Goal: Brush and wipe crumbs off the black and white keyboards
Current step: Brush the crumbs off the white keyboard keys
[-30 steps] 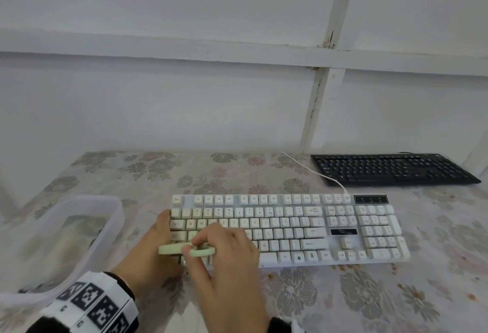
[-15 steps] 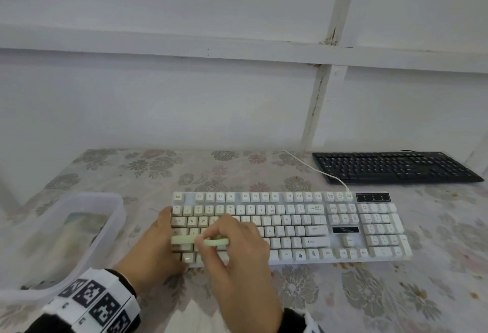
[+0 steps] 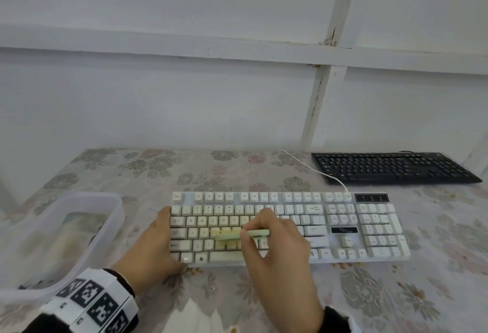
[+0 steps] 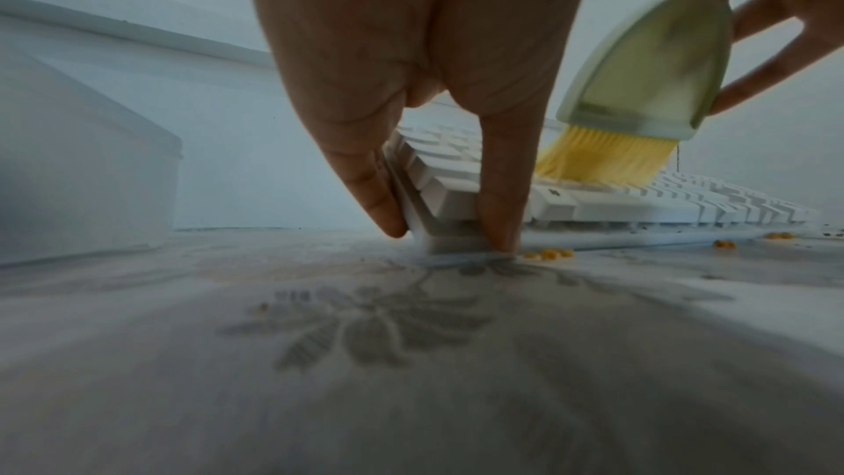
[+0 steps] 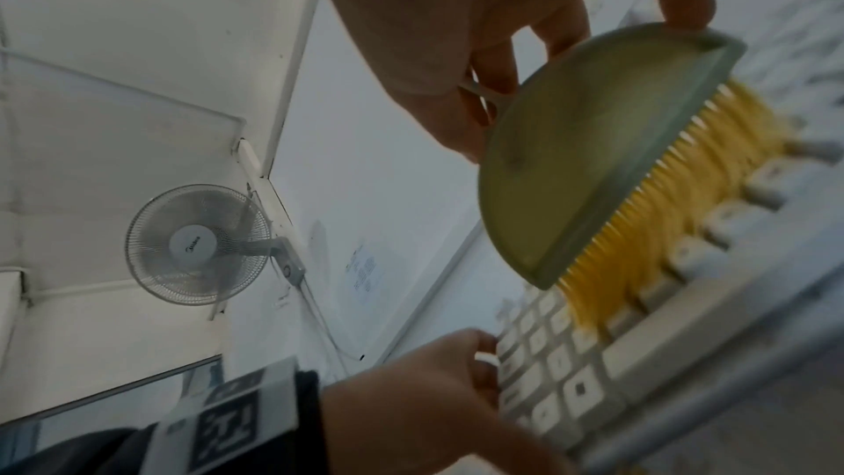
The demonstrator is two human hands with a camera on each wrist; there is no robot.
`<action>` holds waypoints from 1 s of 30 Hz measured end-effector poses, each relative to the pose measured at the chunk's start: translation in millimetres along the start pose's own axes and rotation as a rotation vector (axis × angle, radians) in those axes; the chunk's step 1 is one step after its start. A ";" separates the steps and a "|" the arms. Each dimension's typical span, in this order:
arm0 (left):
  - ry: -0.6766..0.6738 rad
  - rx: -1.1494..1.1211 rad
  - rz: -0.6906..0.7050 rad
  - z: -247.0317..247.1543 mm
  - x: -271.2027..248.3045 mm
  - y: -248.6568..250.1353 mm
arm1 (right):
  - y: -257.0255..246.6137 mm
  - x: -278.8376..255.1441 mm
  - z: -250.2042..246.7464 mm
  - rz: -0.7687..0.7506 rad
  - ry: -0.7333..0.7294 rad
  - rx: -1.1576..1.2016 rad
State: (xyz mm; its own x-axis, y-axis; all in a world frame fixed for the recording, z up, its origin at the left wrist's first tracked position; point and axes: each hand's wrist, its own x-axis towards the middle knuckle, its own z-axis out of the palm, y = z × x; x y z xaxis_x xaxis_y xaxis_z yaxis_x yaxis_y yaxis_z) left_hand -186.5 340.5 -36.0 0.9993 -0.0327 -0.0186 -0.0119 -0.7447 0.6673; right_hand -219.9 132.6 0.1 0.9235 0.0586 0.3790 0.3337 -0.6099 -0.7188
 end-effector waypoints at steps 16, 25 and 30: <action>-0.017 0.028 -0.024 -1.3 -1.3 2.8 | 20.4 0.4 -35.8 0.019 0.015 0.128; -0.017 0.027 -0.008 -2.2 -1.2 3.3 | 35.1 2.6 -61.1 0.057 0.064 0.133; -0.015 0.040 -0.010 -1.3 -0.8 2.6 | 55.2 3.5 -78.3 0.100 0.037 0.136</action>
State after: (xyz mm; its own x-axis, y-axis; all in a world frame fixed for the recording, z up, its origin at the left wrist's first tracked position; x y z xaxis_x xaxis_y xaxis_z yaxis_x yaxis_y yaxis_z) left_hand -187.2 339.4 -33.3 0.9987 -0.0343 -0.0365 -0.0032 -0.7712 0.6366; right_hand -213.1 37.3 7.4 0.9467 -0.0280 0.3210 0.2652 -0.4984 -0.8254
